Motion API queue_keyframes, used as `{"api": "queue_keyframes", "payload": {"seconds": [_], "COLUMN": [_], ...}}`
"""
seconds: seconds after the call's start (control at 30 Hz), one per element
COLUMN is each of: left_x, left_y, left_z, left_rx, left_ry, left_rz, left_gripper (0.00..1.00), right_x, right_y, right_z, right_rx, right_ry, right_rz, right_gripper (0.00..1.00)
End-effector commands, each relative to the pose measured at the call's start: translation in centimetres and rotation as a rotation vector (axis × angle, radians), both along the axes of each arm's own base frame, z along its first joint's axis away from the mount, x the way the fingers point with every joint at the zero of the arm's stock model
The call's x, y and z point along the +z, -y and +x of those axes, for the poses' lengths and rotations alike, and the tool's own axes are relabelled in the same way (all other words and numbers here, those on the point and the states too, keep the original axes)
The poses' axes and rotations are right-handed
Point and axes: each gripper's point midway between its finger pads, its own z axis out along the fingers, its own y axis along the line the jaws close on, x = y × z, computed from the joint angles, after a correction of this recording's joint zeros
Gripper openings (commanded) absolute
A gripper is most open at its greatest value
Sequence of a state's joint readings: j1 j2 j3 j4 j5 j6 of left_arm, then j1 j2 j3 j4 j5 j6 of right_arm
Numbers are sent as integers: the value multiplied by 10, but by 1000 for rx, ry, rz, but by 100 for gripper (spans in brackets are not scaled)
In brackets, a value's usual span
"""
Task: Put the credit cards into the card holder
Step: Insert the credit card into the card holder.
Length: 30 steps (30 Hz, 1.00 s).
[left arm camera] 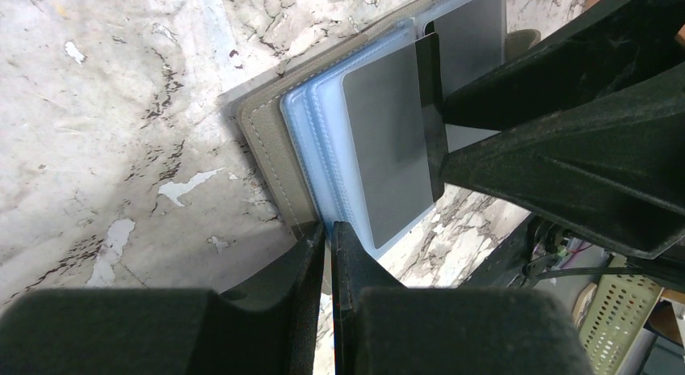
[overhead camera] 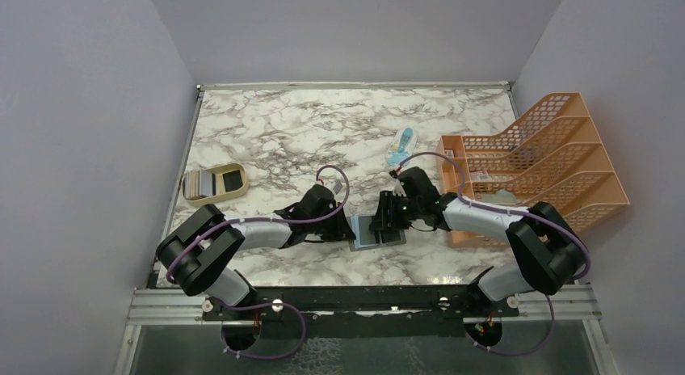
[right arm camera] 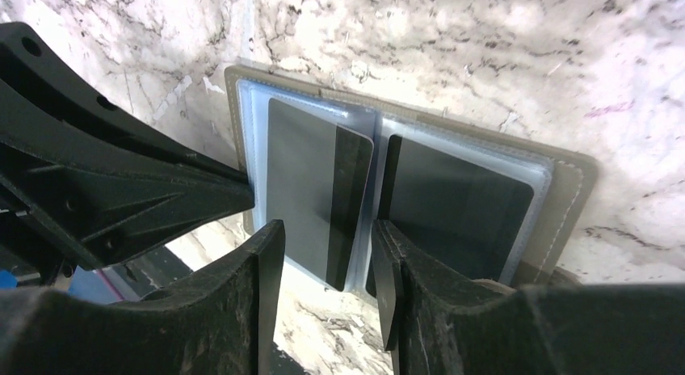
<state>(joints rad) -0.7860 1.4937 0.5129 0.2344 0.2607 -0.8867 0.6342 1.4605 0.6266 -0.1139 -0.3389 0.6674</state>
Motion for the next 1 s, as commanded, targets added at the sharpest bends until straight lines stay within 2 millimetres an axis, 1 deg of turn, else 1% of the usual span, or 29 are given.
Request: {"api": "queue_keyframes", "payload": {"seconds": [0.0,0.1,0.33,0.5,0.87,0.97], "left_x": [-10,-10,-10,-10,-7,-7], "left_y": [-7,-6,-7,-6,-4,-6], "left_z": [1,2,2,2,4,7], "left_rx": [7,8,10,11,5,4], "left_ry": [3,4,3,1,11,27], "left_rz": [61,59,57,51,47,74], "left_gripper": [13,13,13,13,13,13], "right_x": [3,2,4,3,2,-1], "right_y": [6,1,-7,-10,-24,-28], "right_z": [13,14,14,13,7,4], "right_rx": [-9,5,25,32,72,84], "right_ry": [65,56,56,46,37,27], "right_rz": [-63,-47,-5,2,27,21], "right_gripper": [42,39,36,34,21,20]}}
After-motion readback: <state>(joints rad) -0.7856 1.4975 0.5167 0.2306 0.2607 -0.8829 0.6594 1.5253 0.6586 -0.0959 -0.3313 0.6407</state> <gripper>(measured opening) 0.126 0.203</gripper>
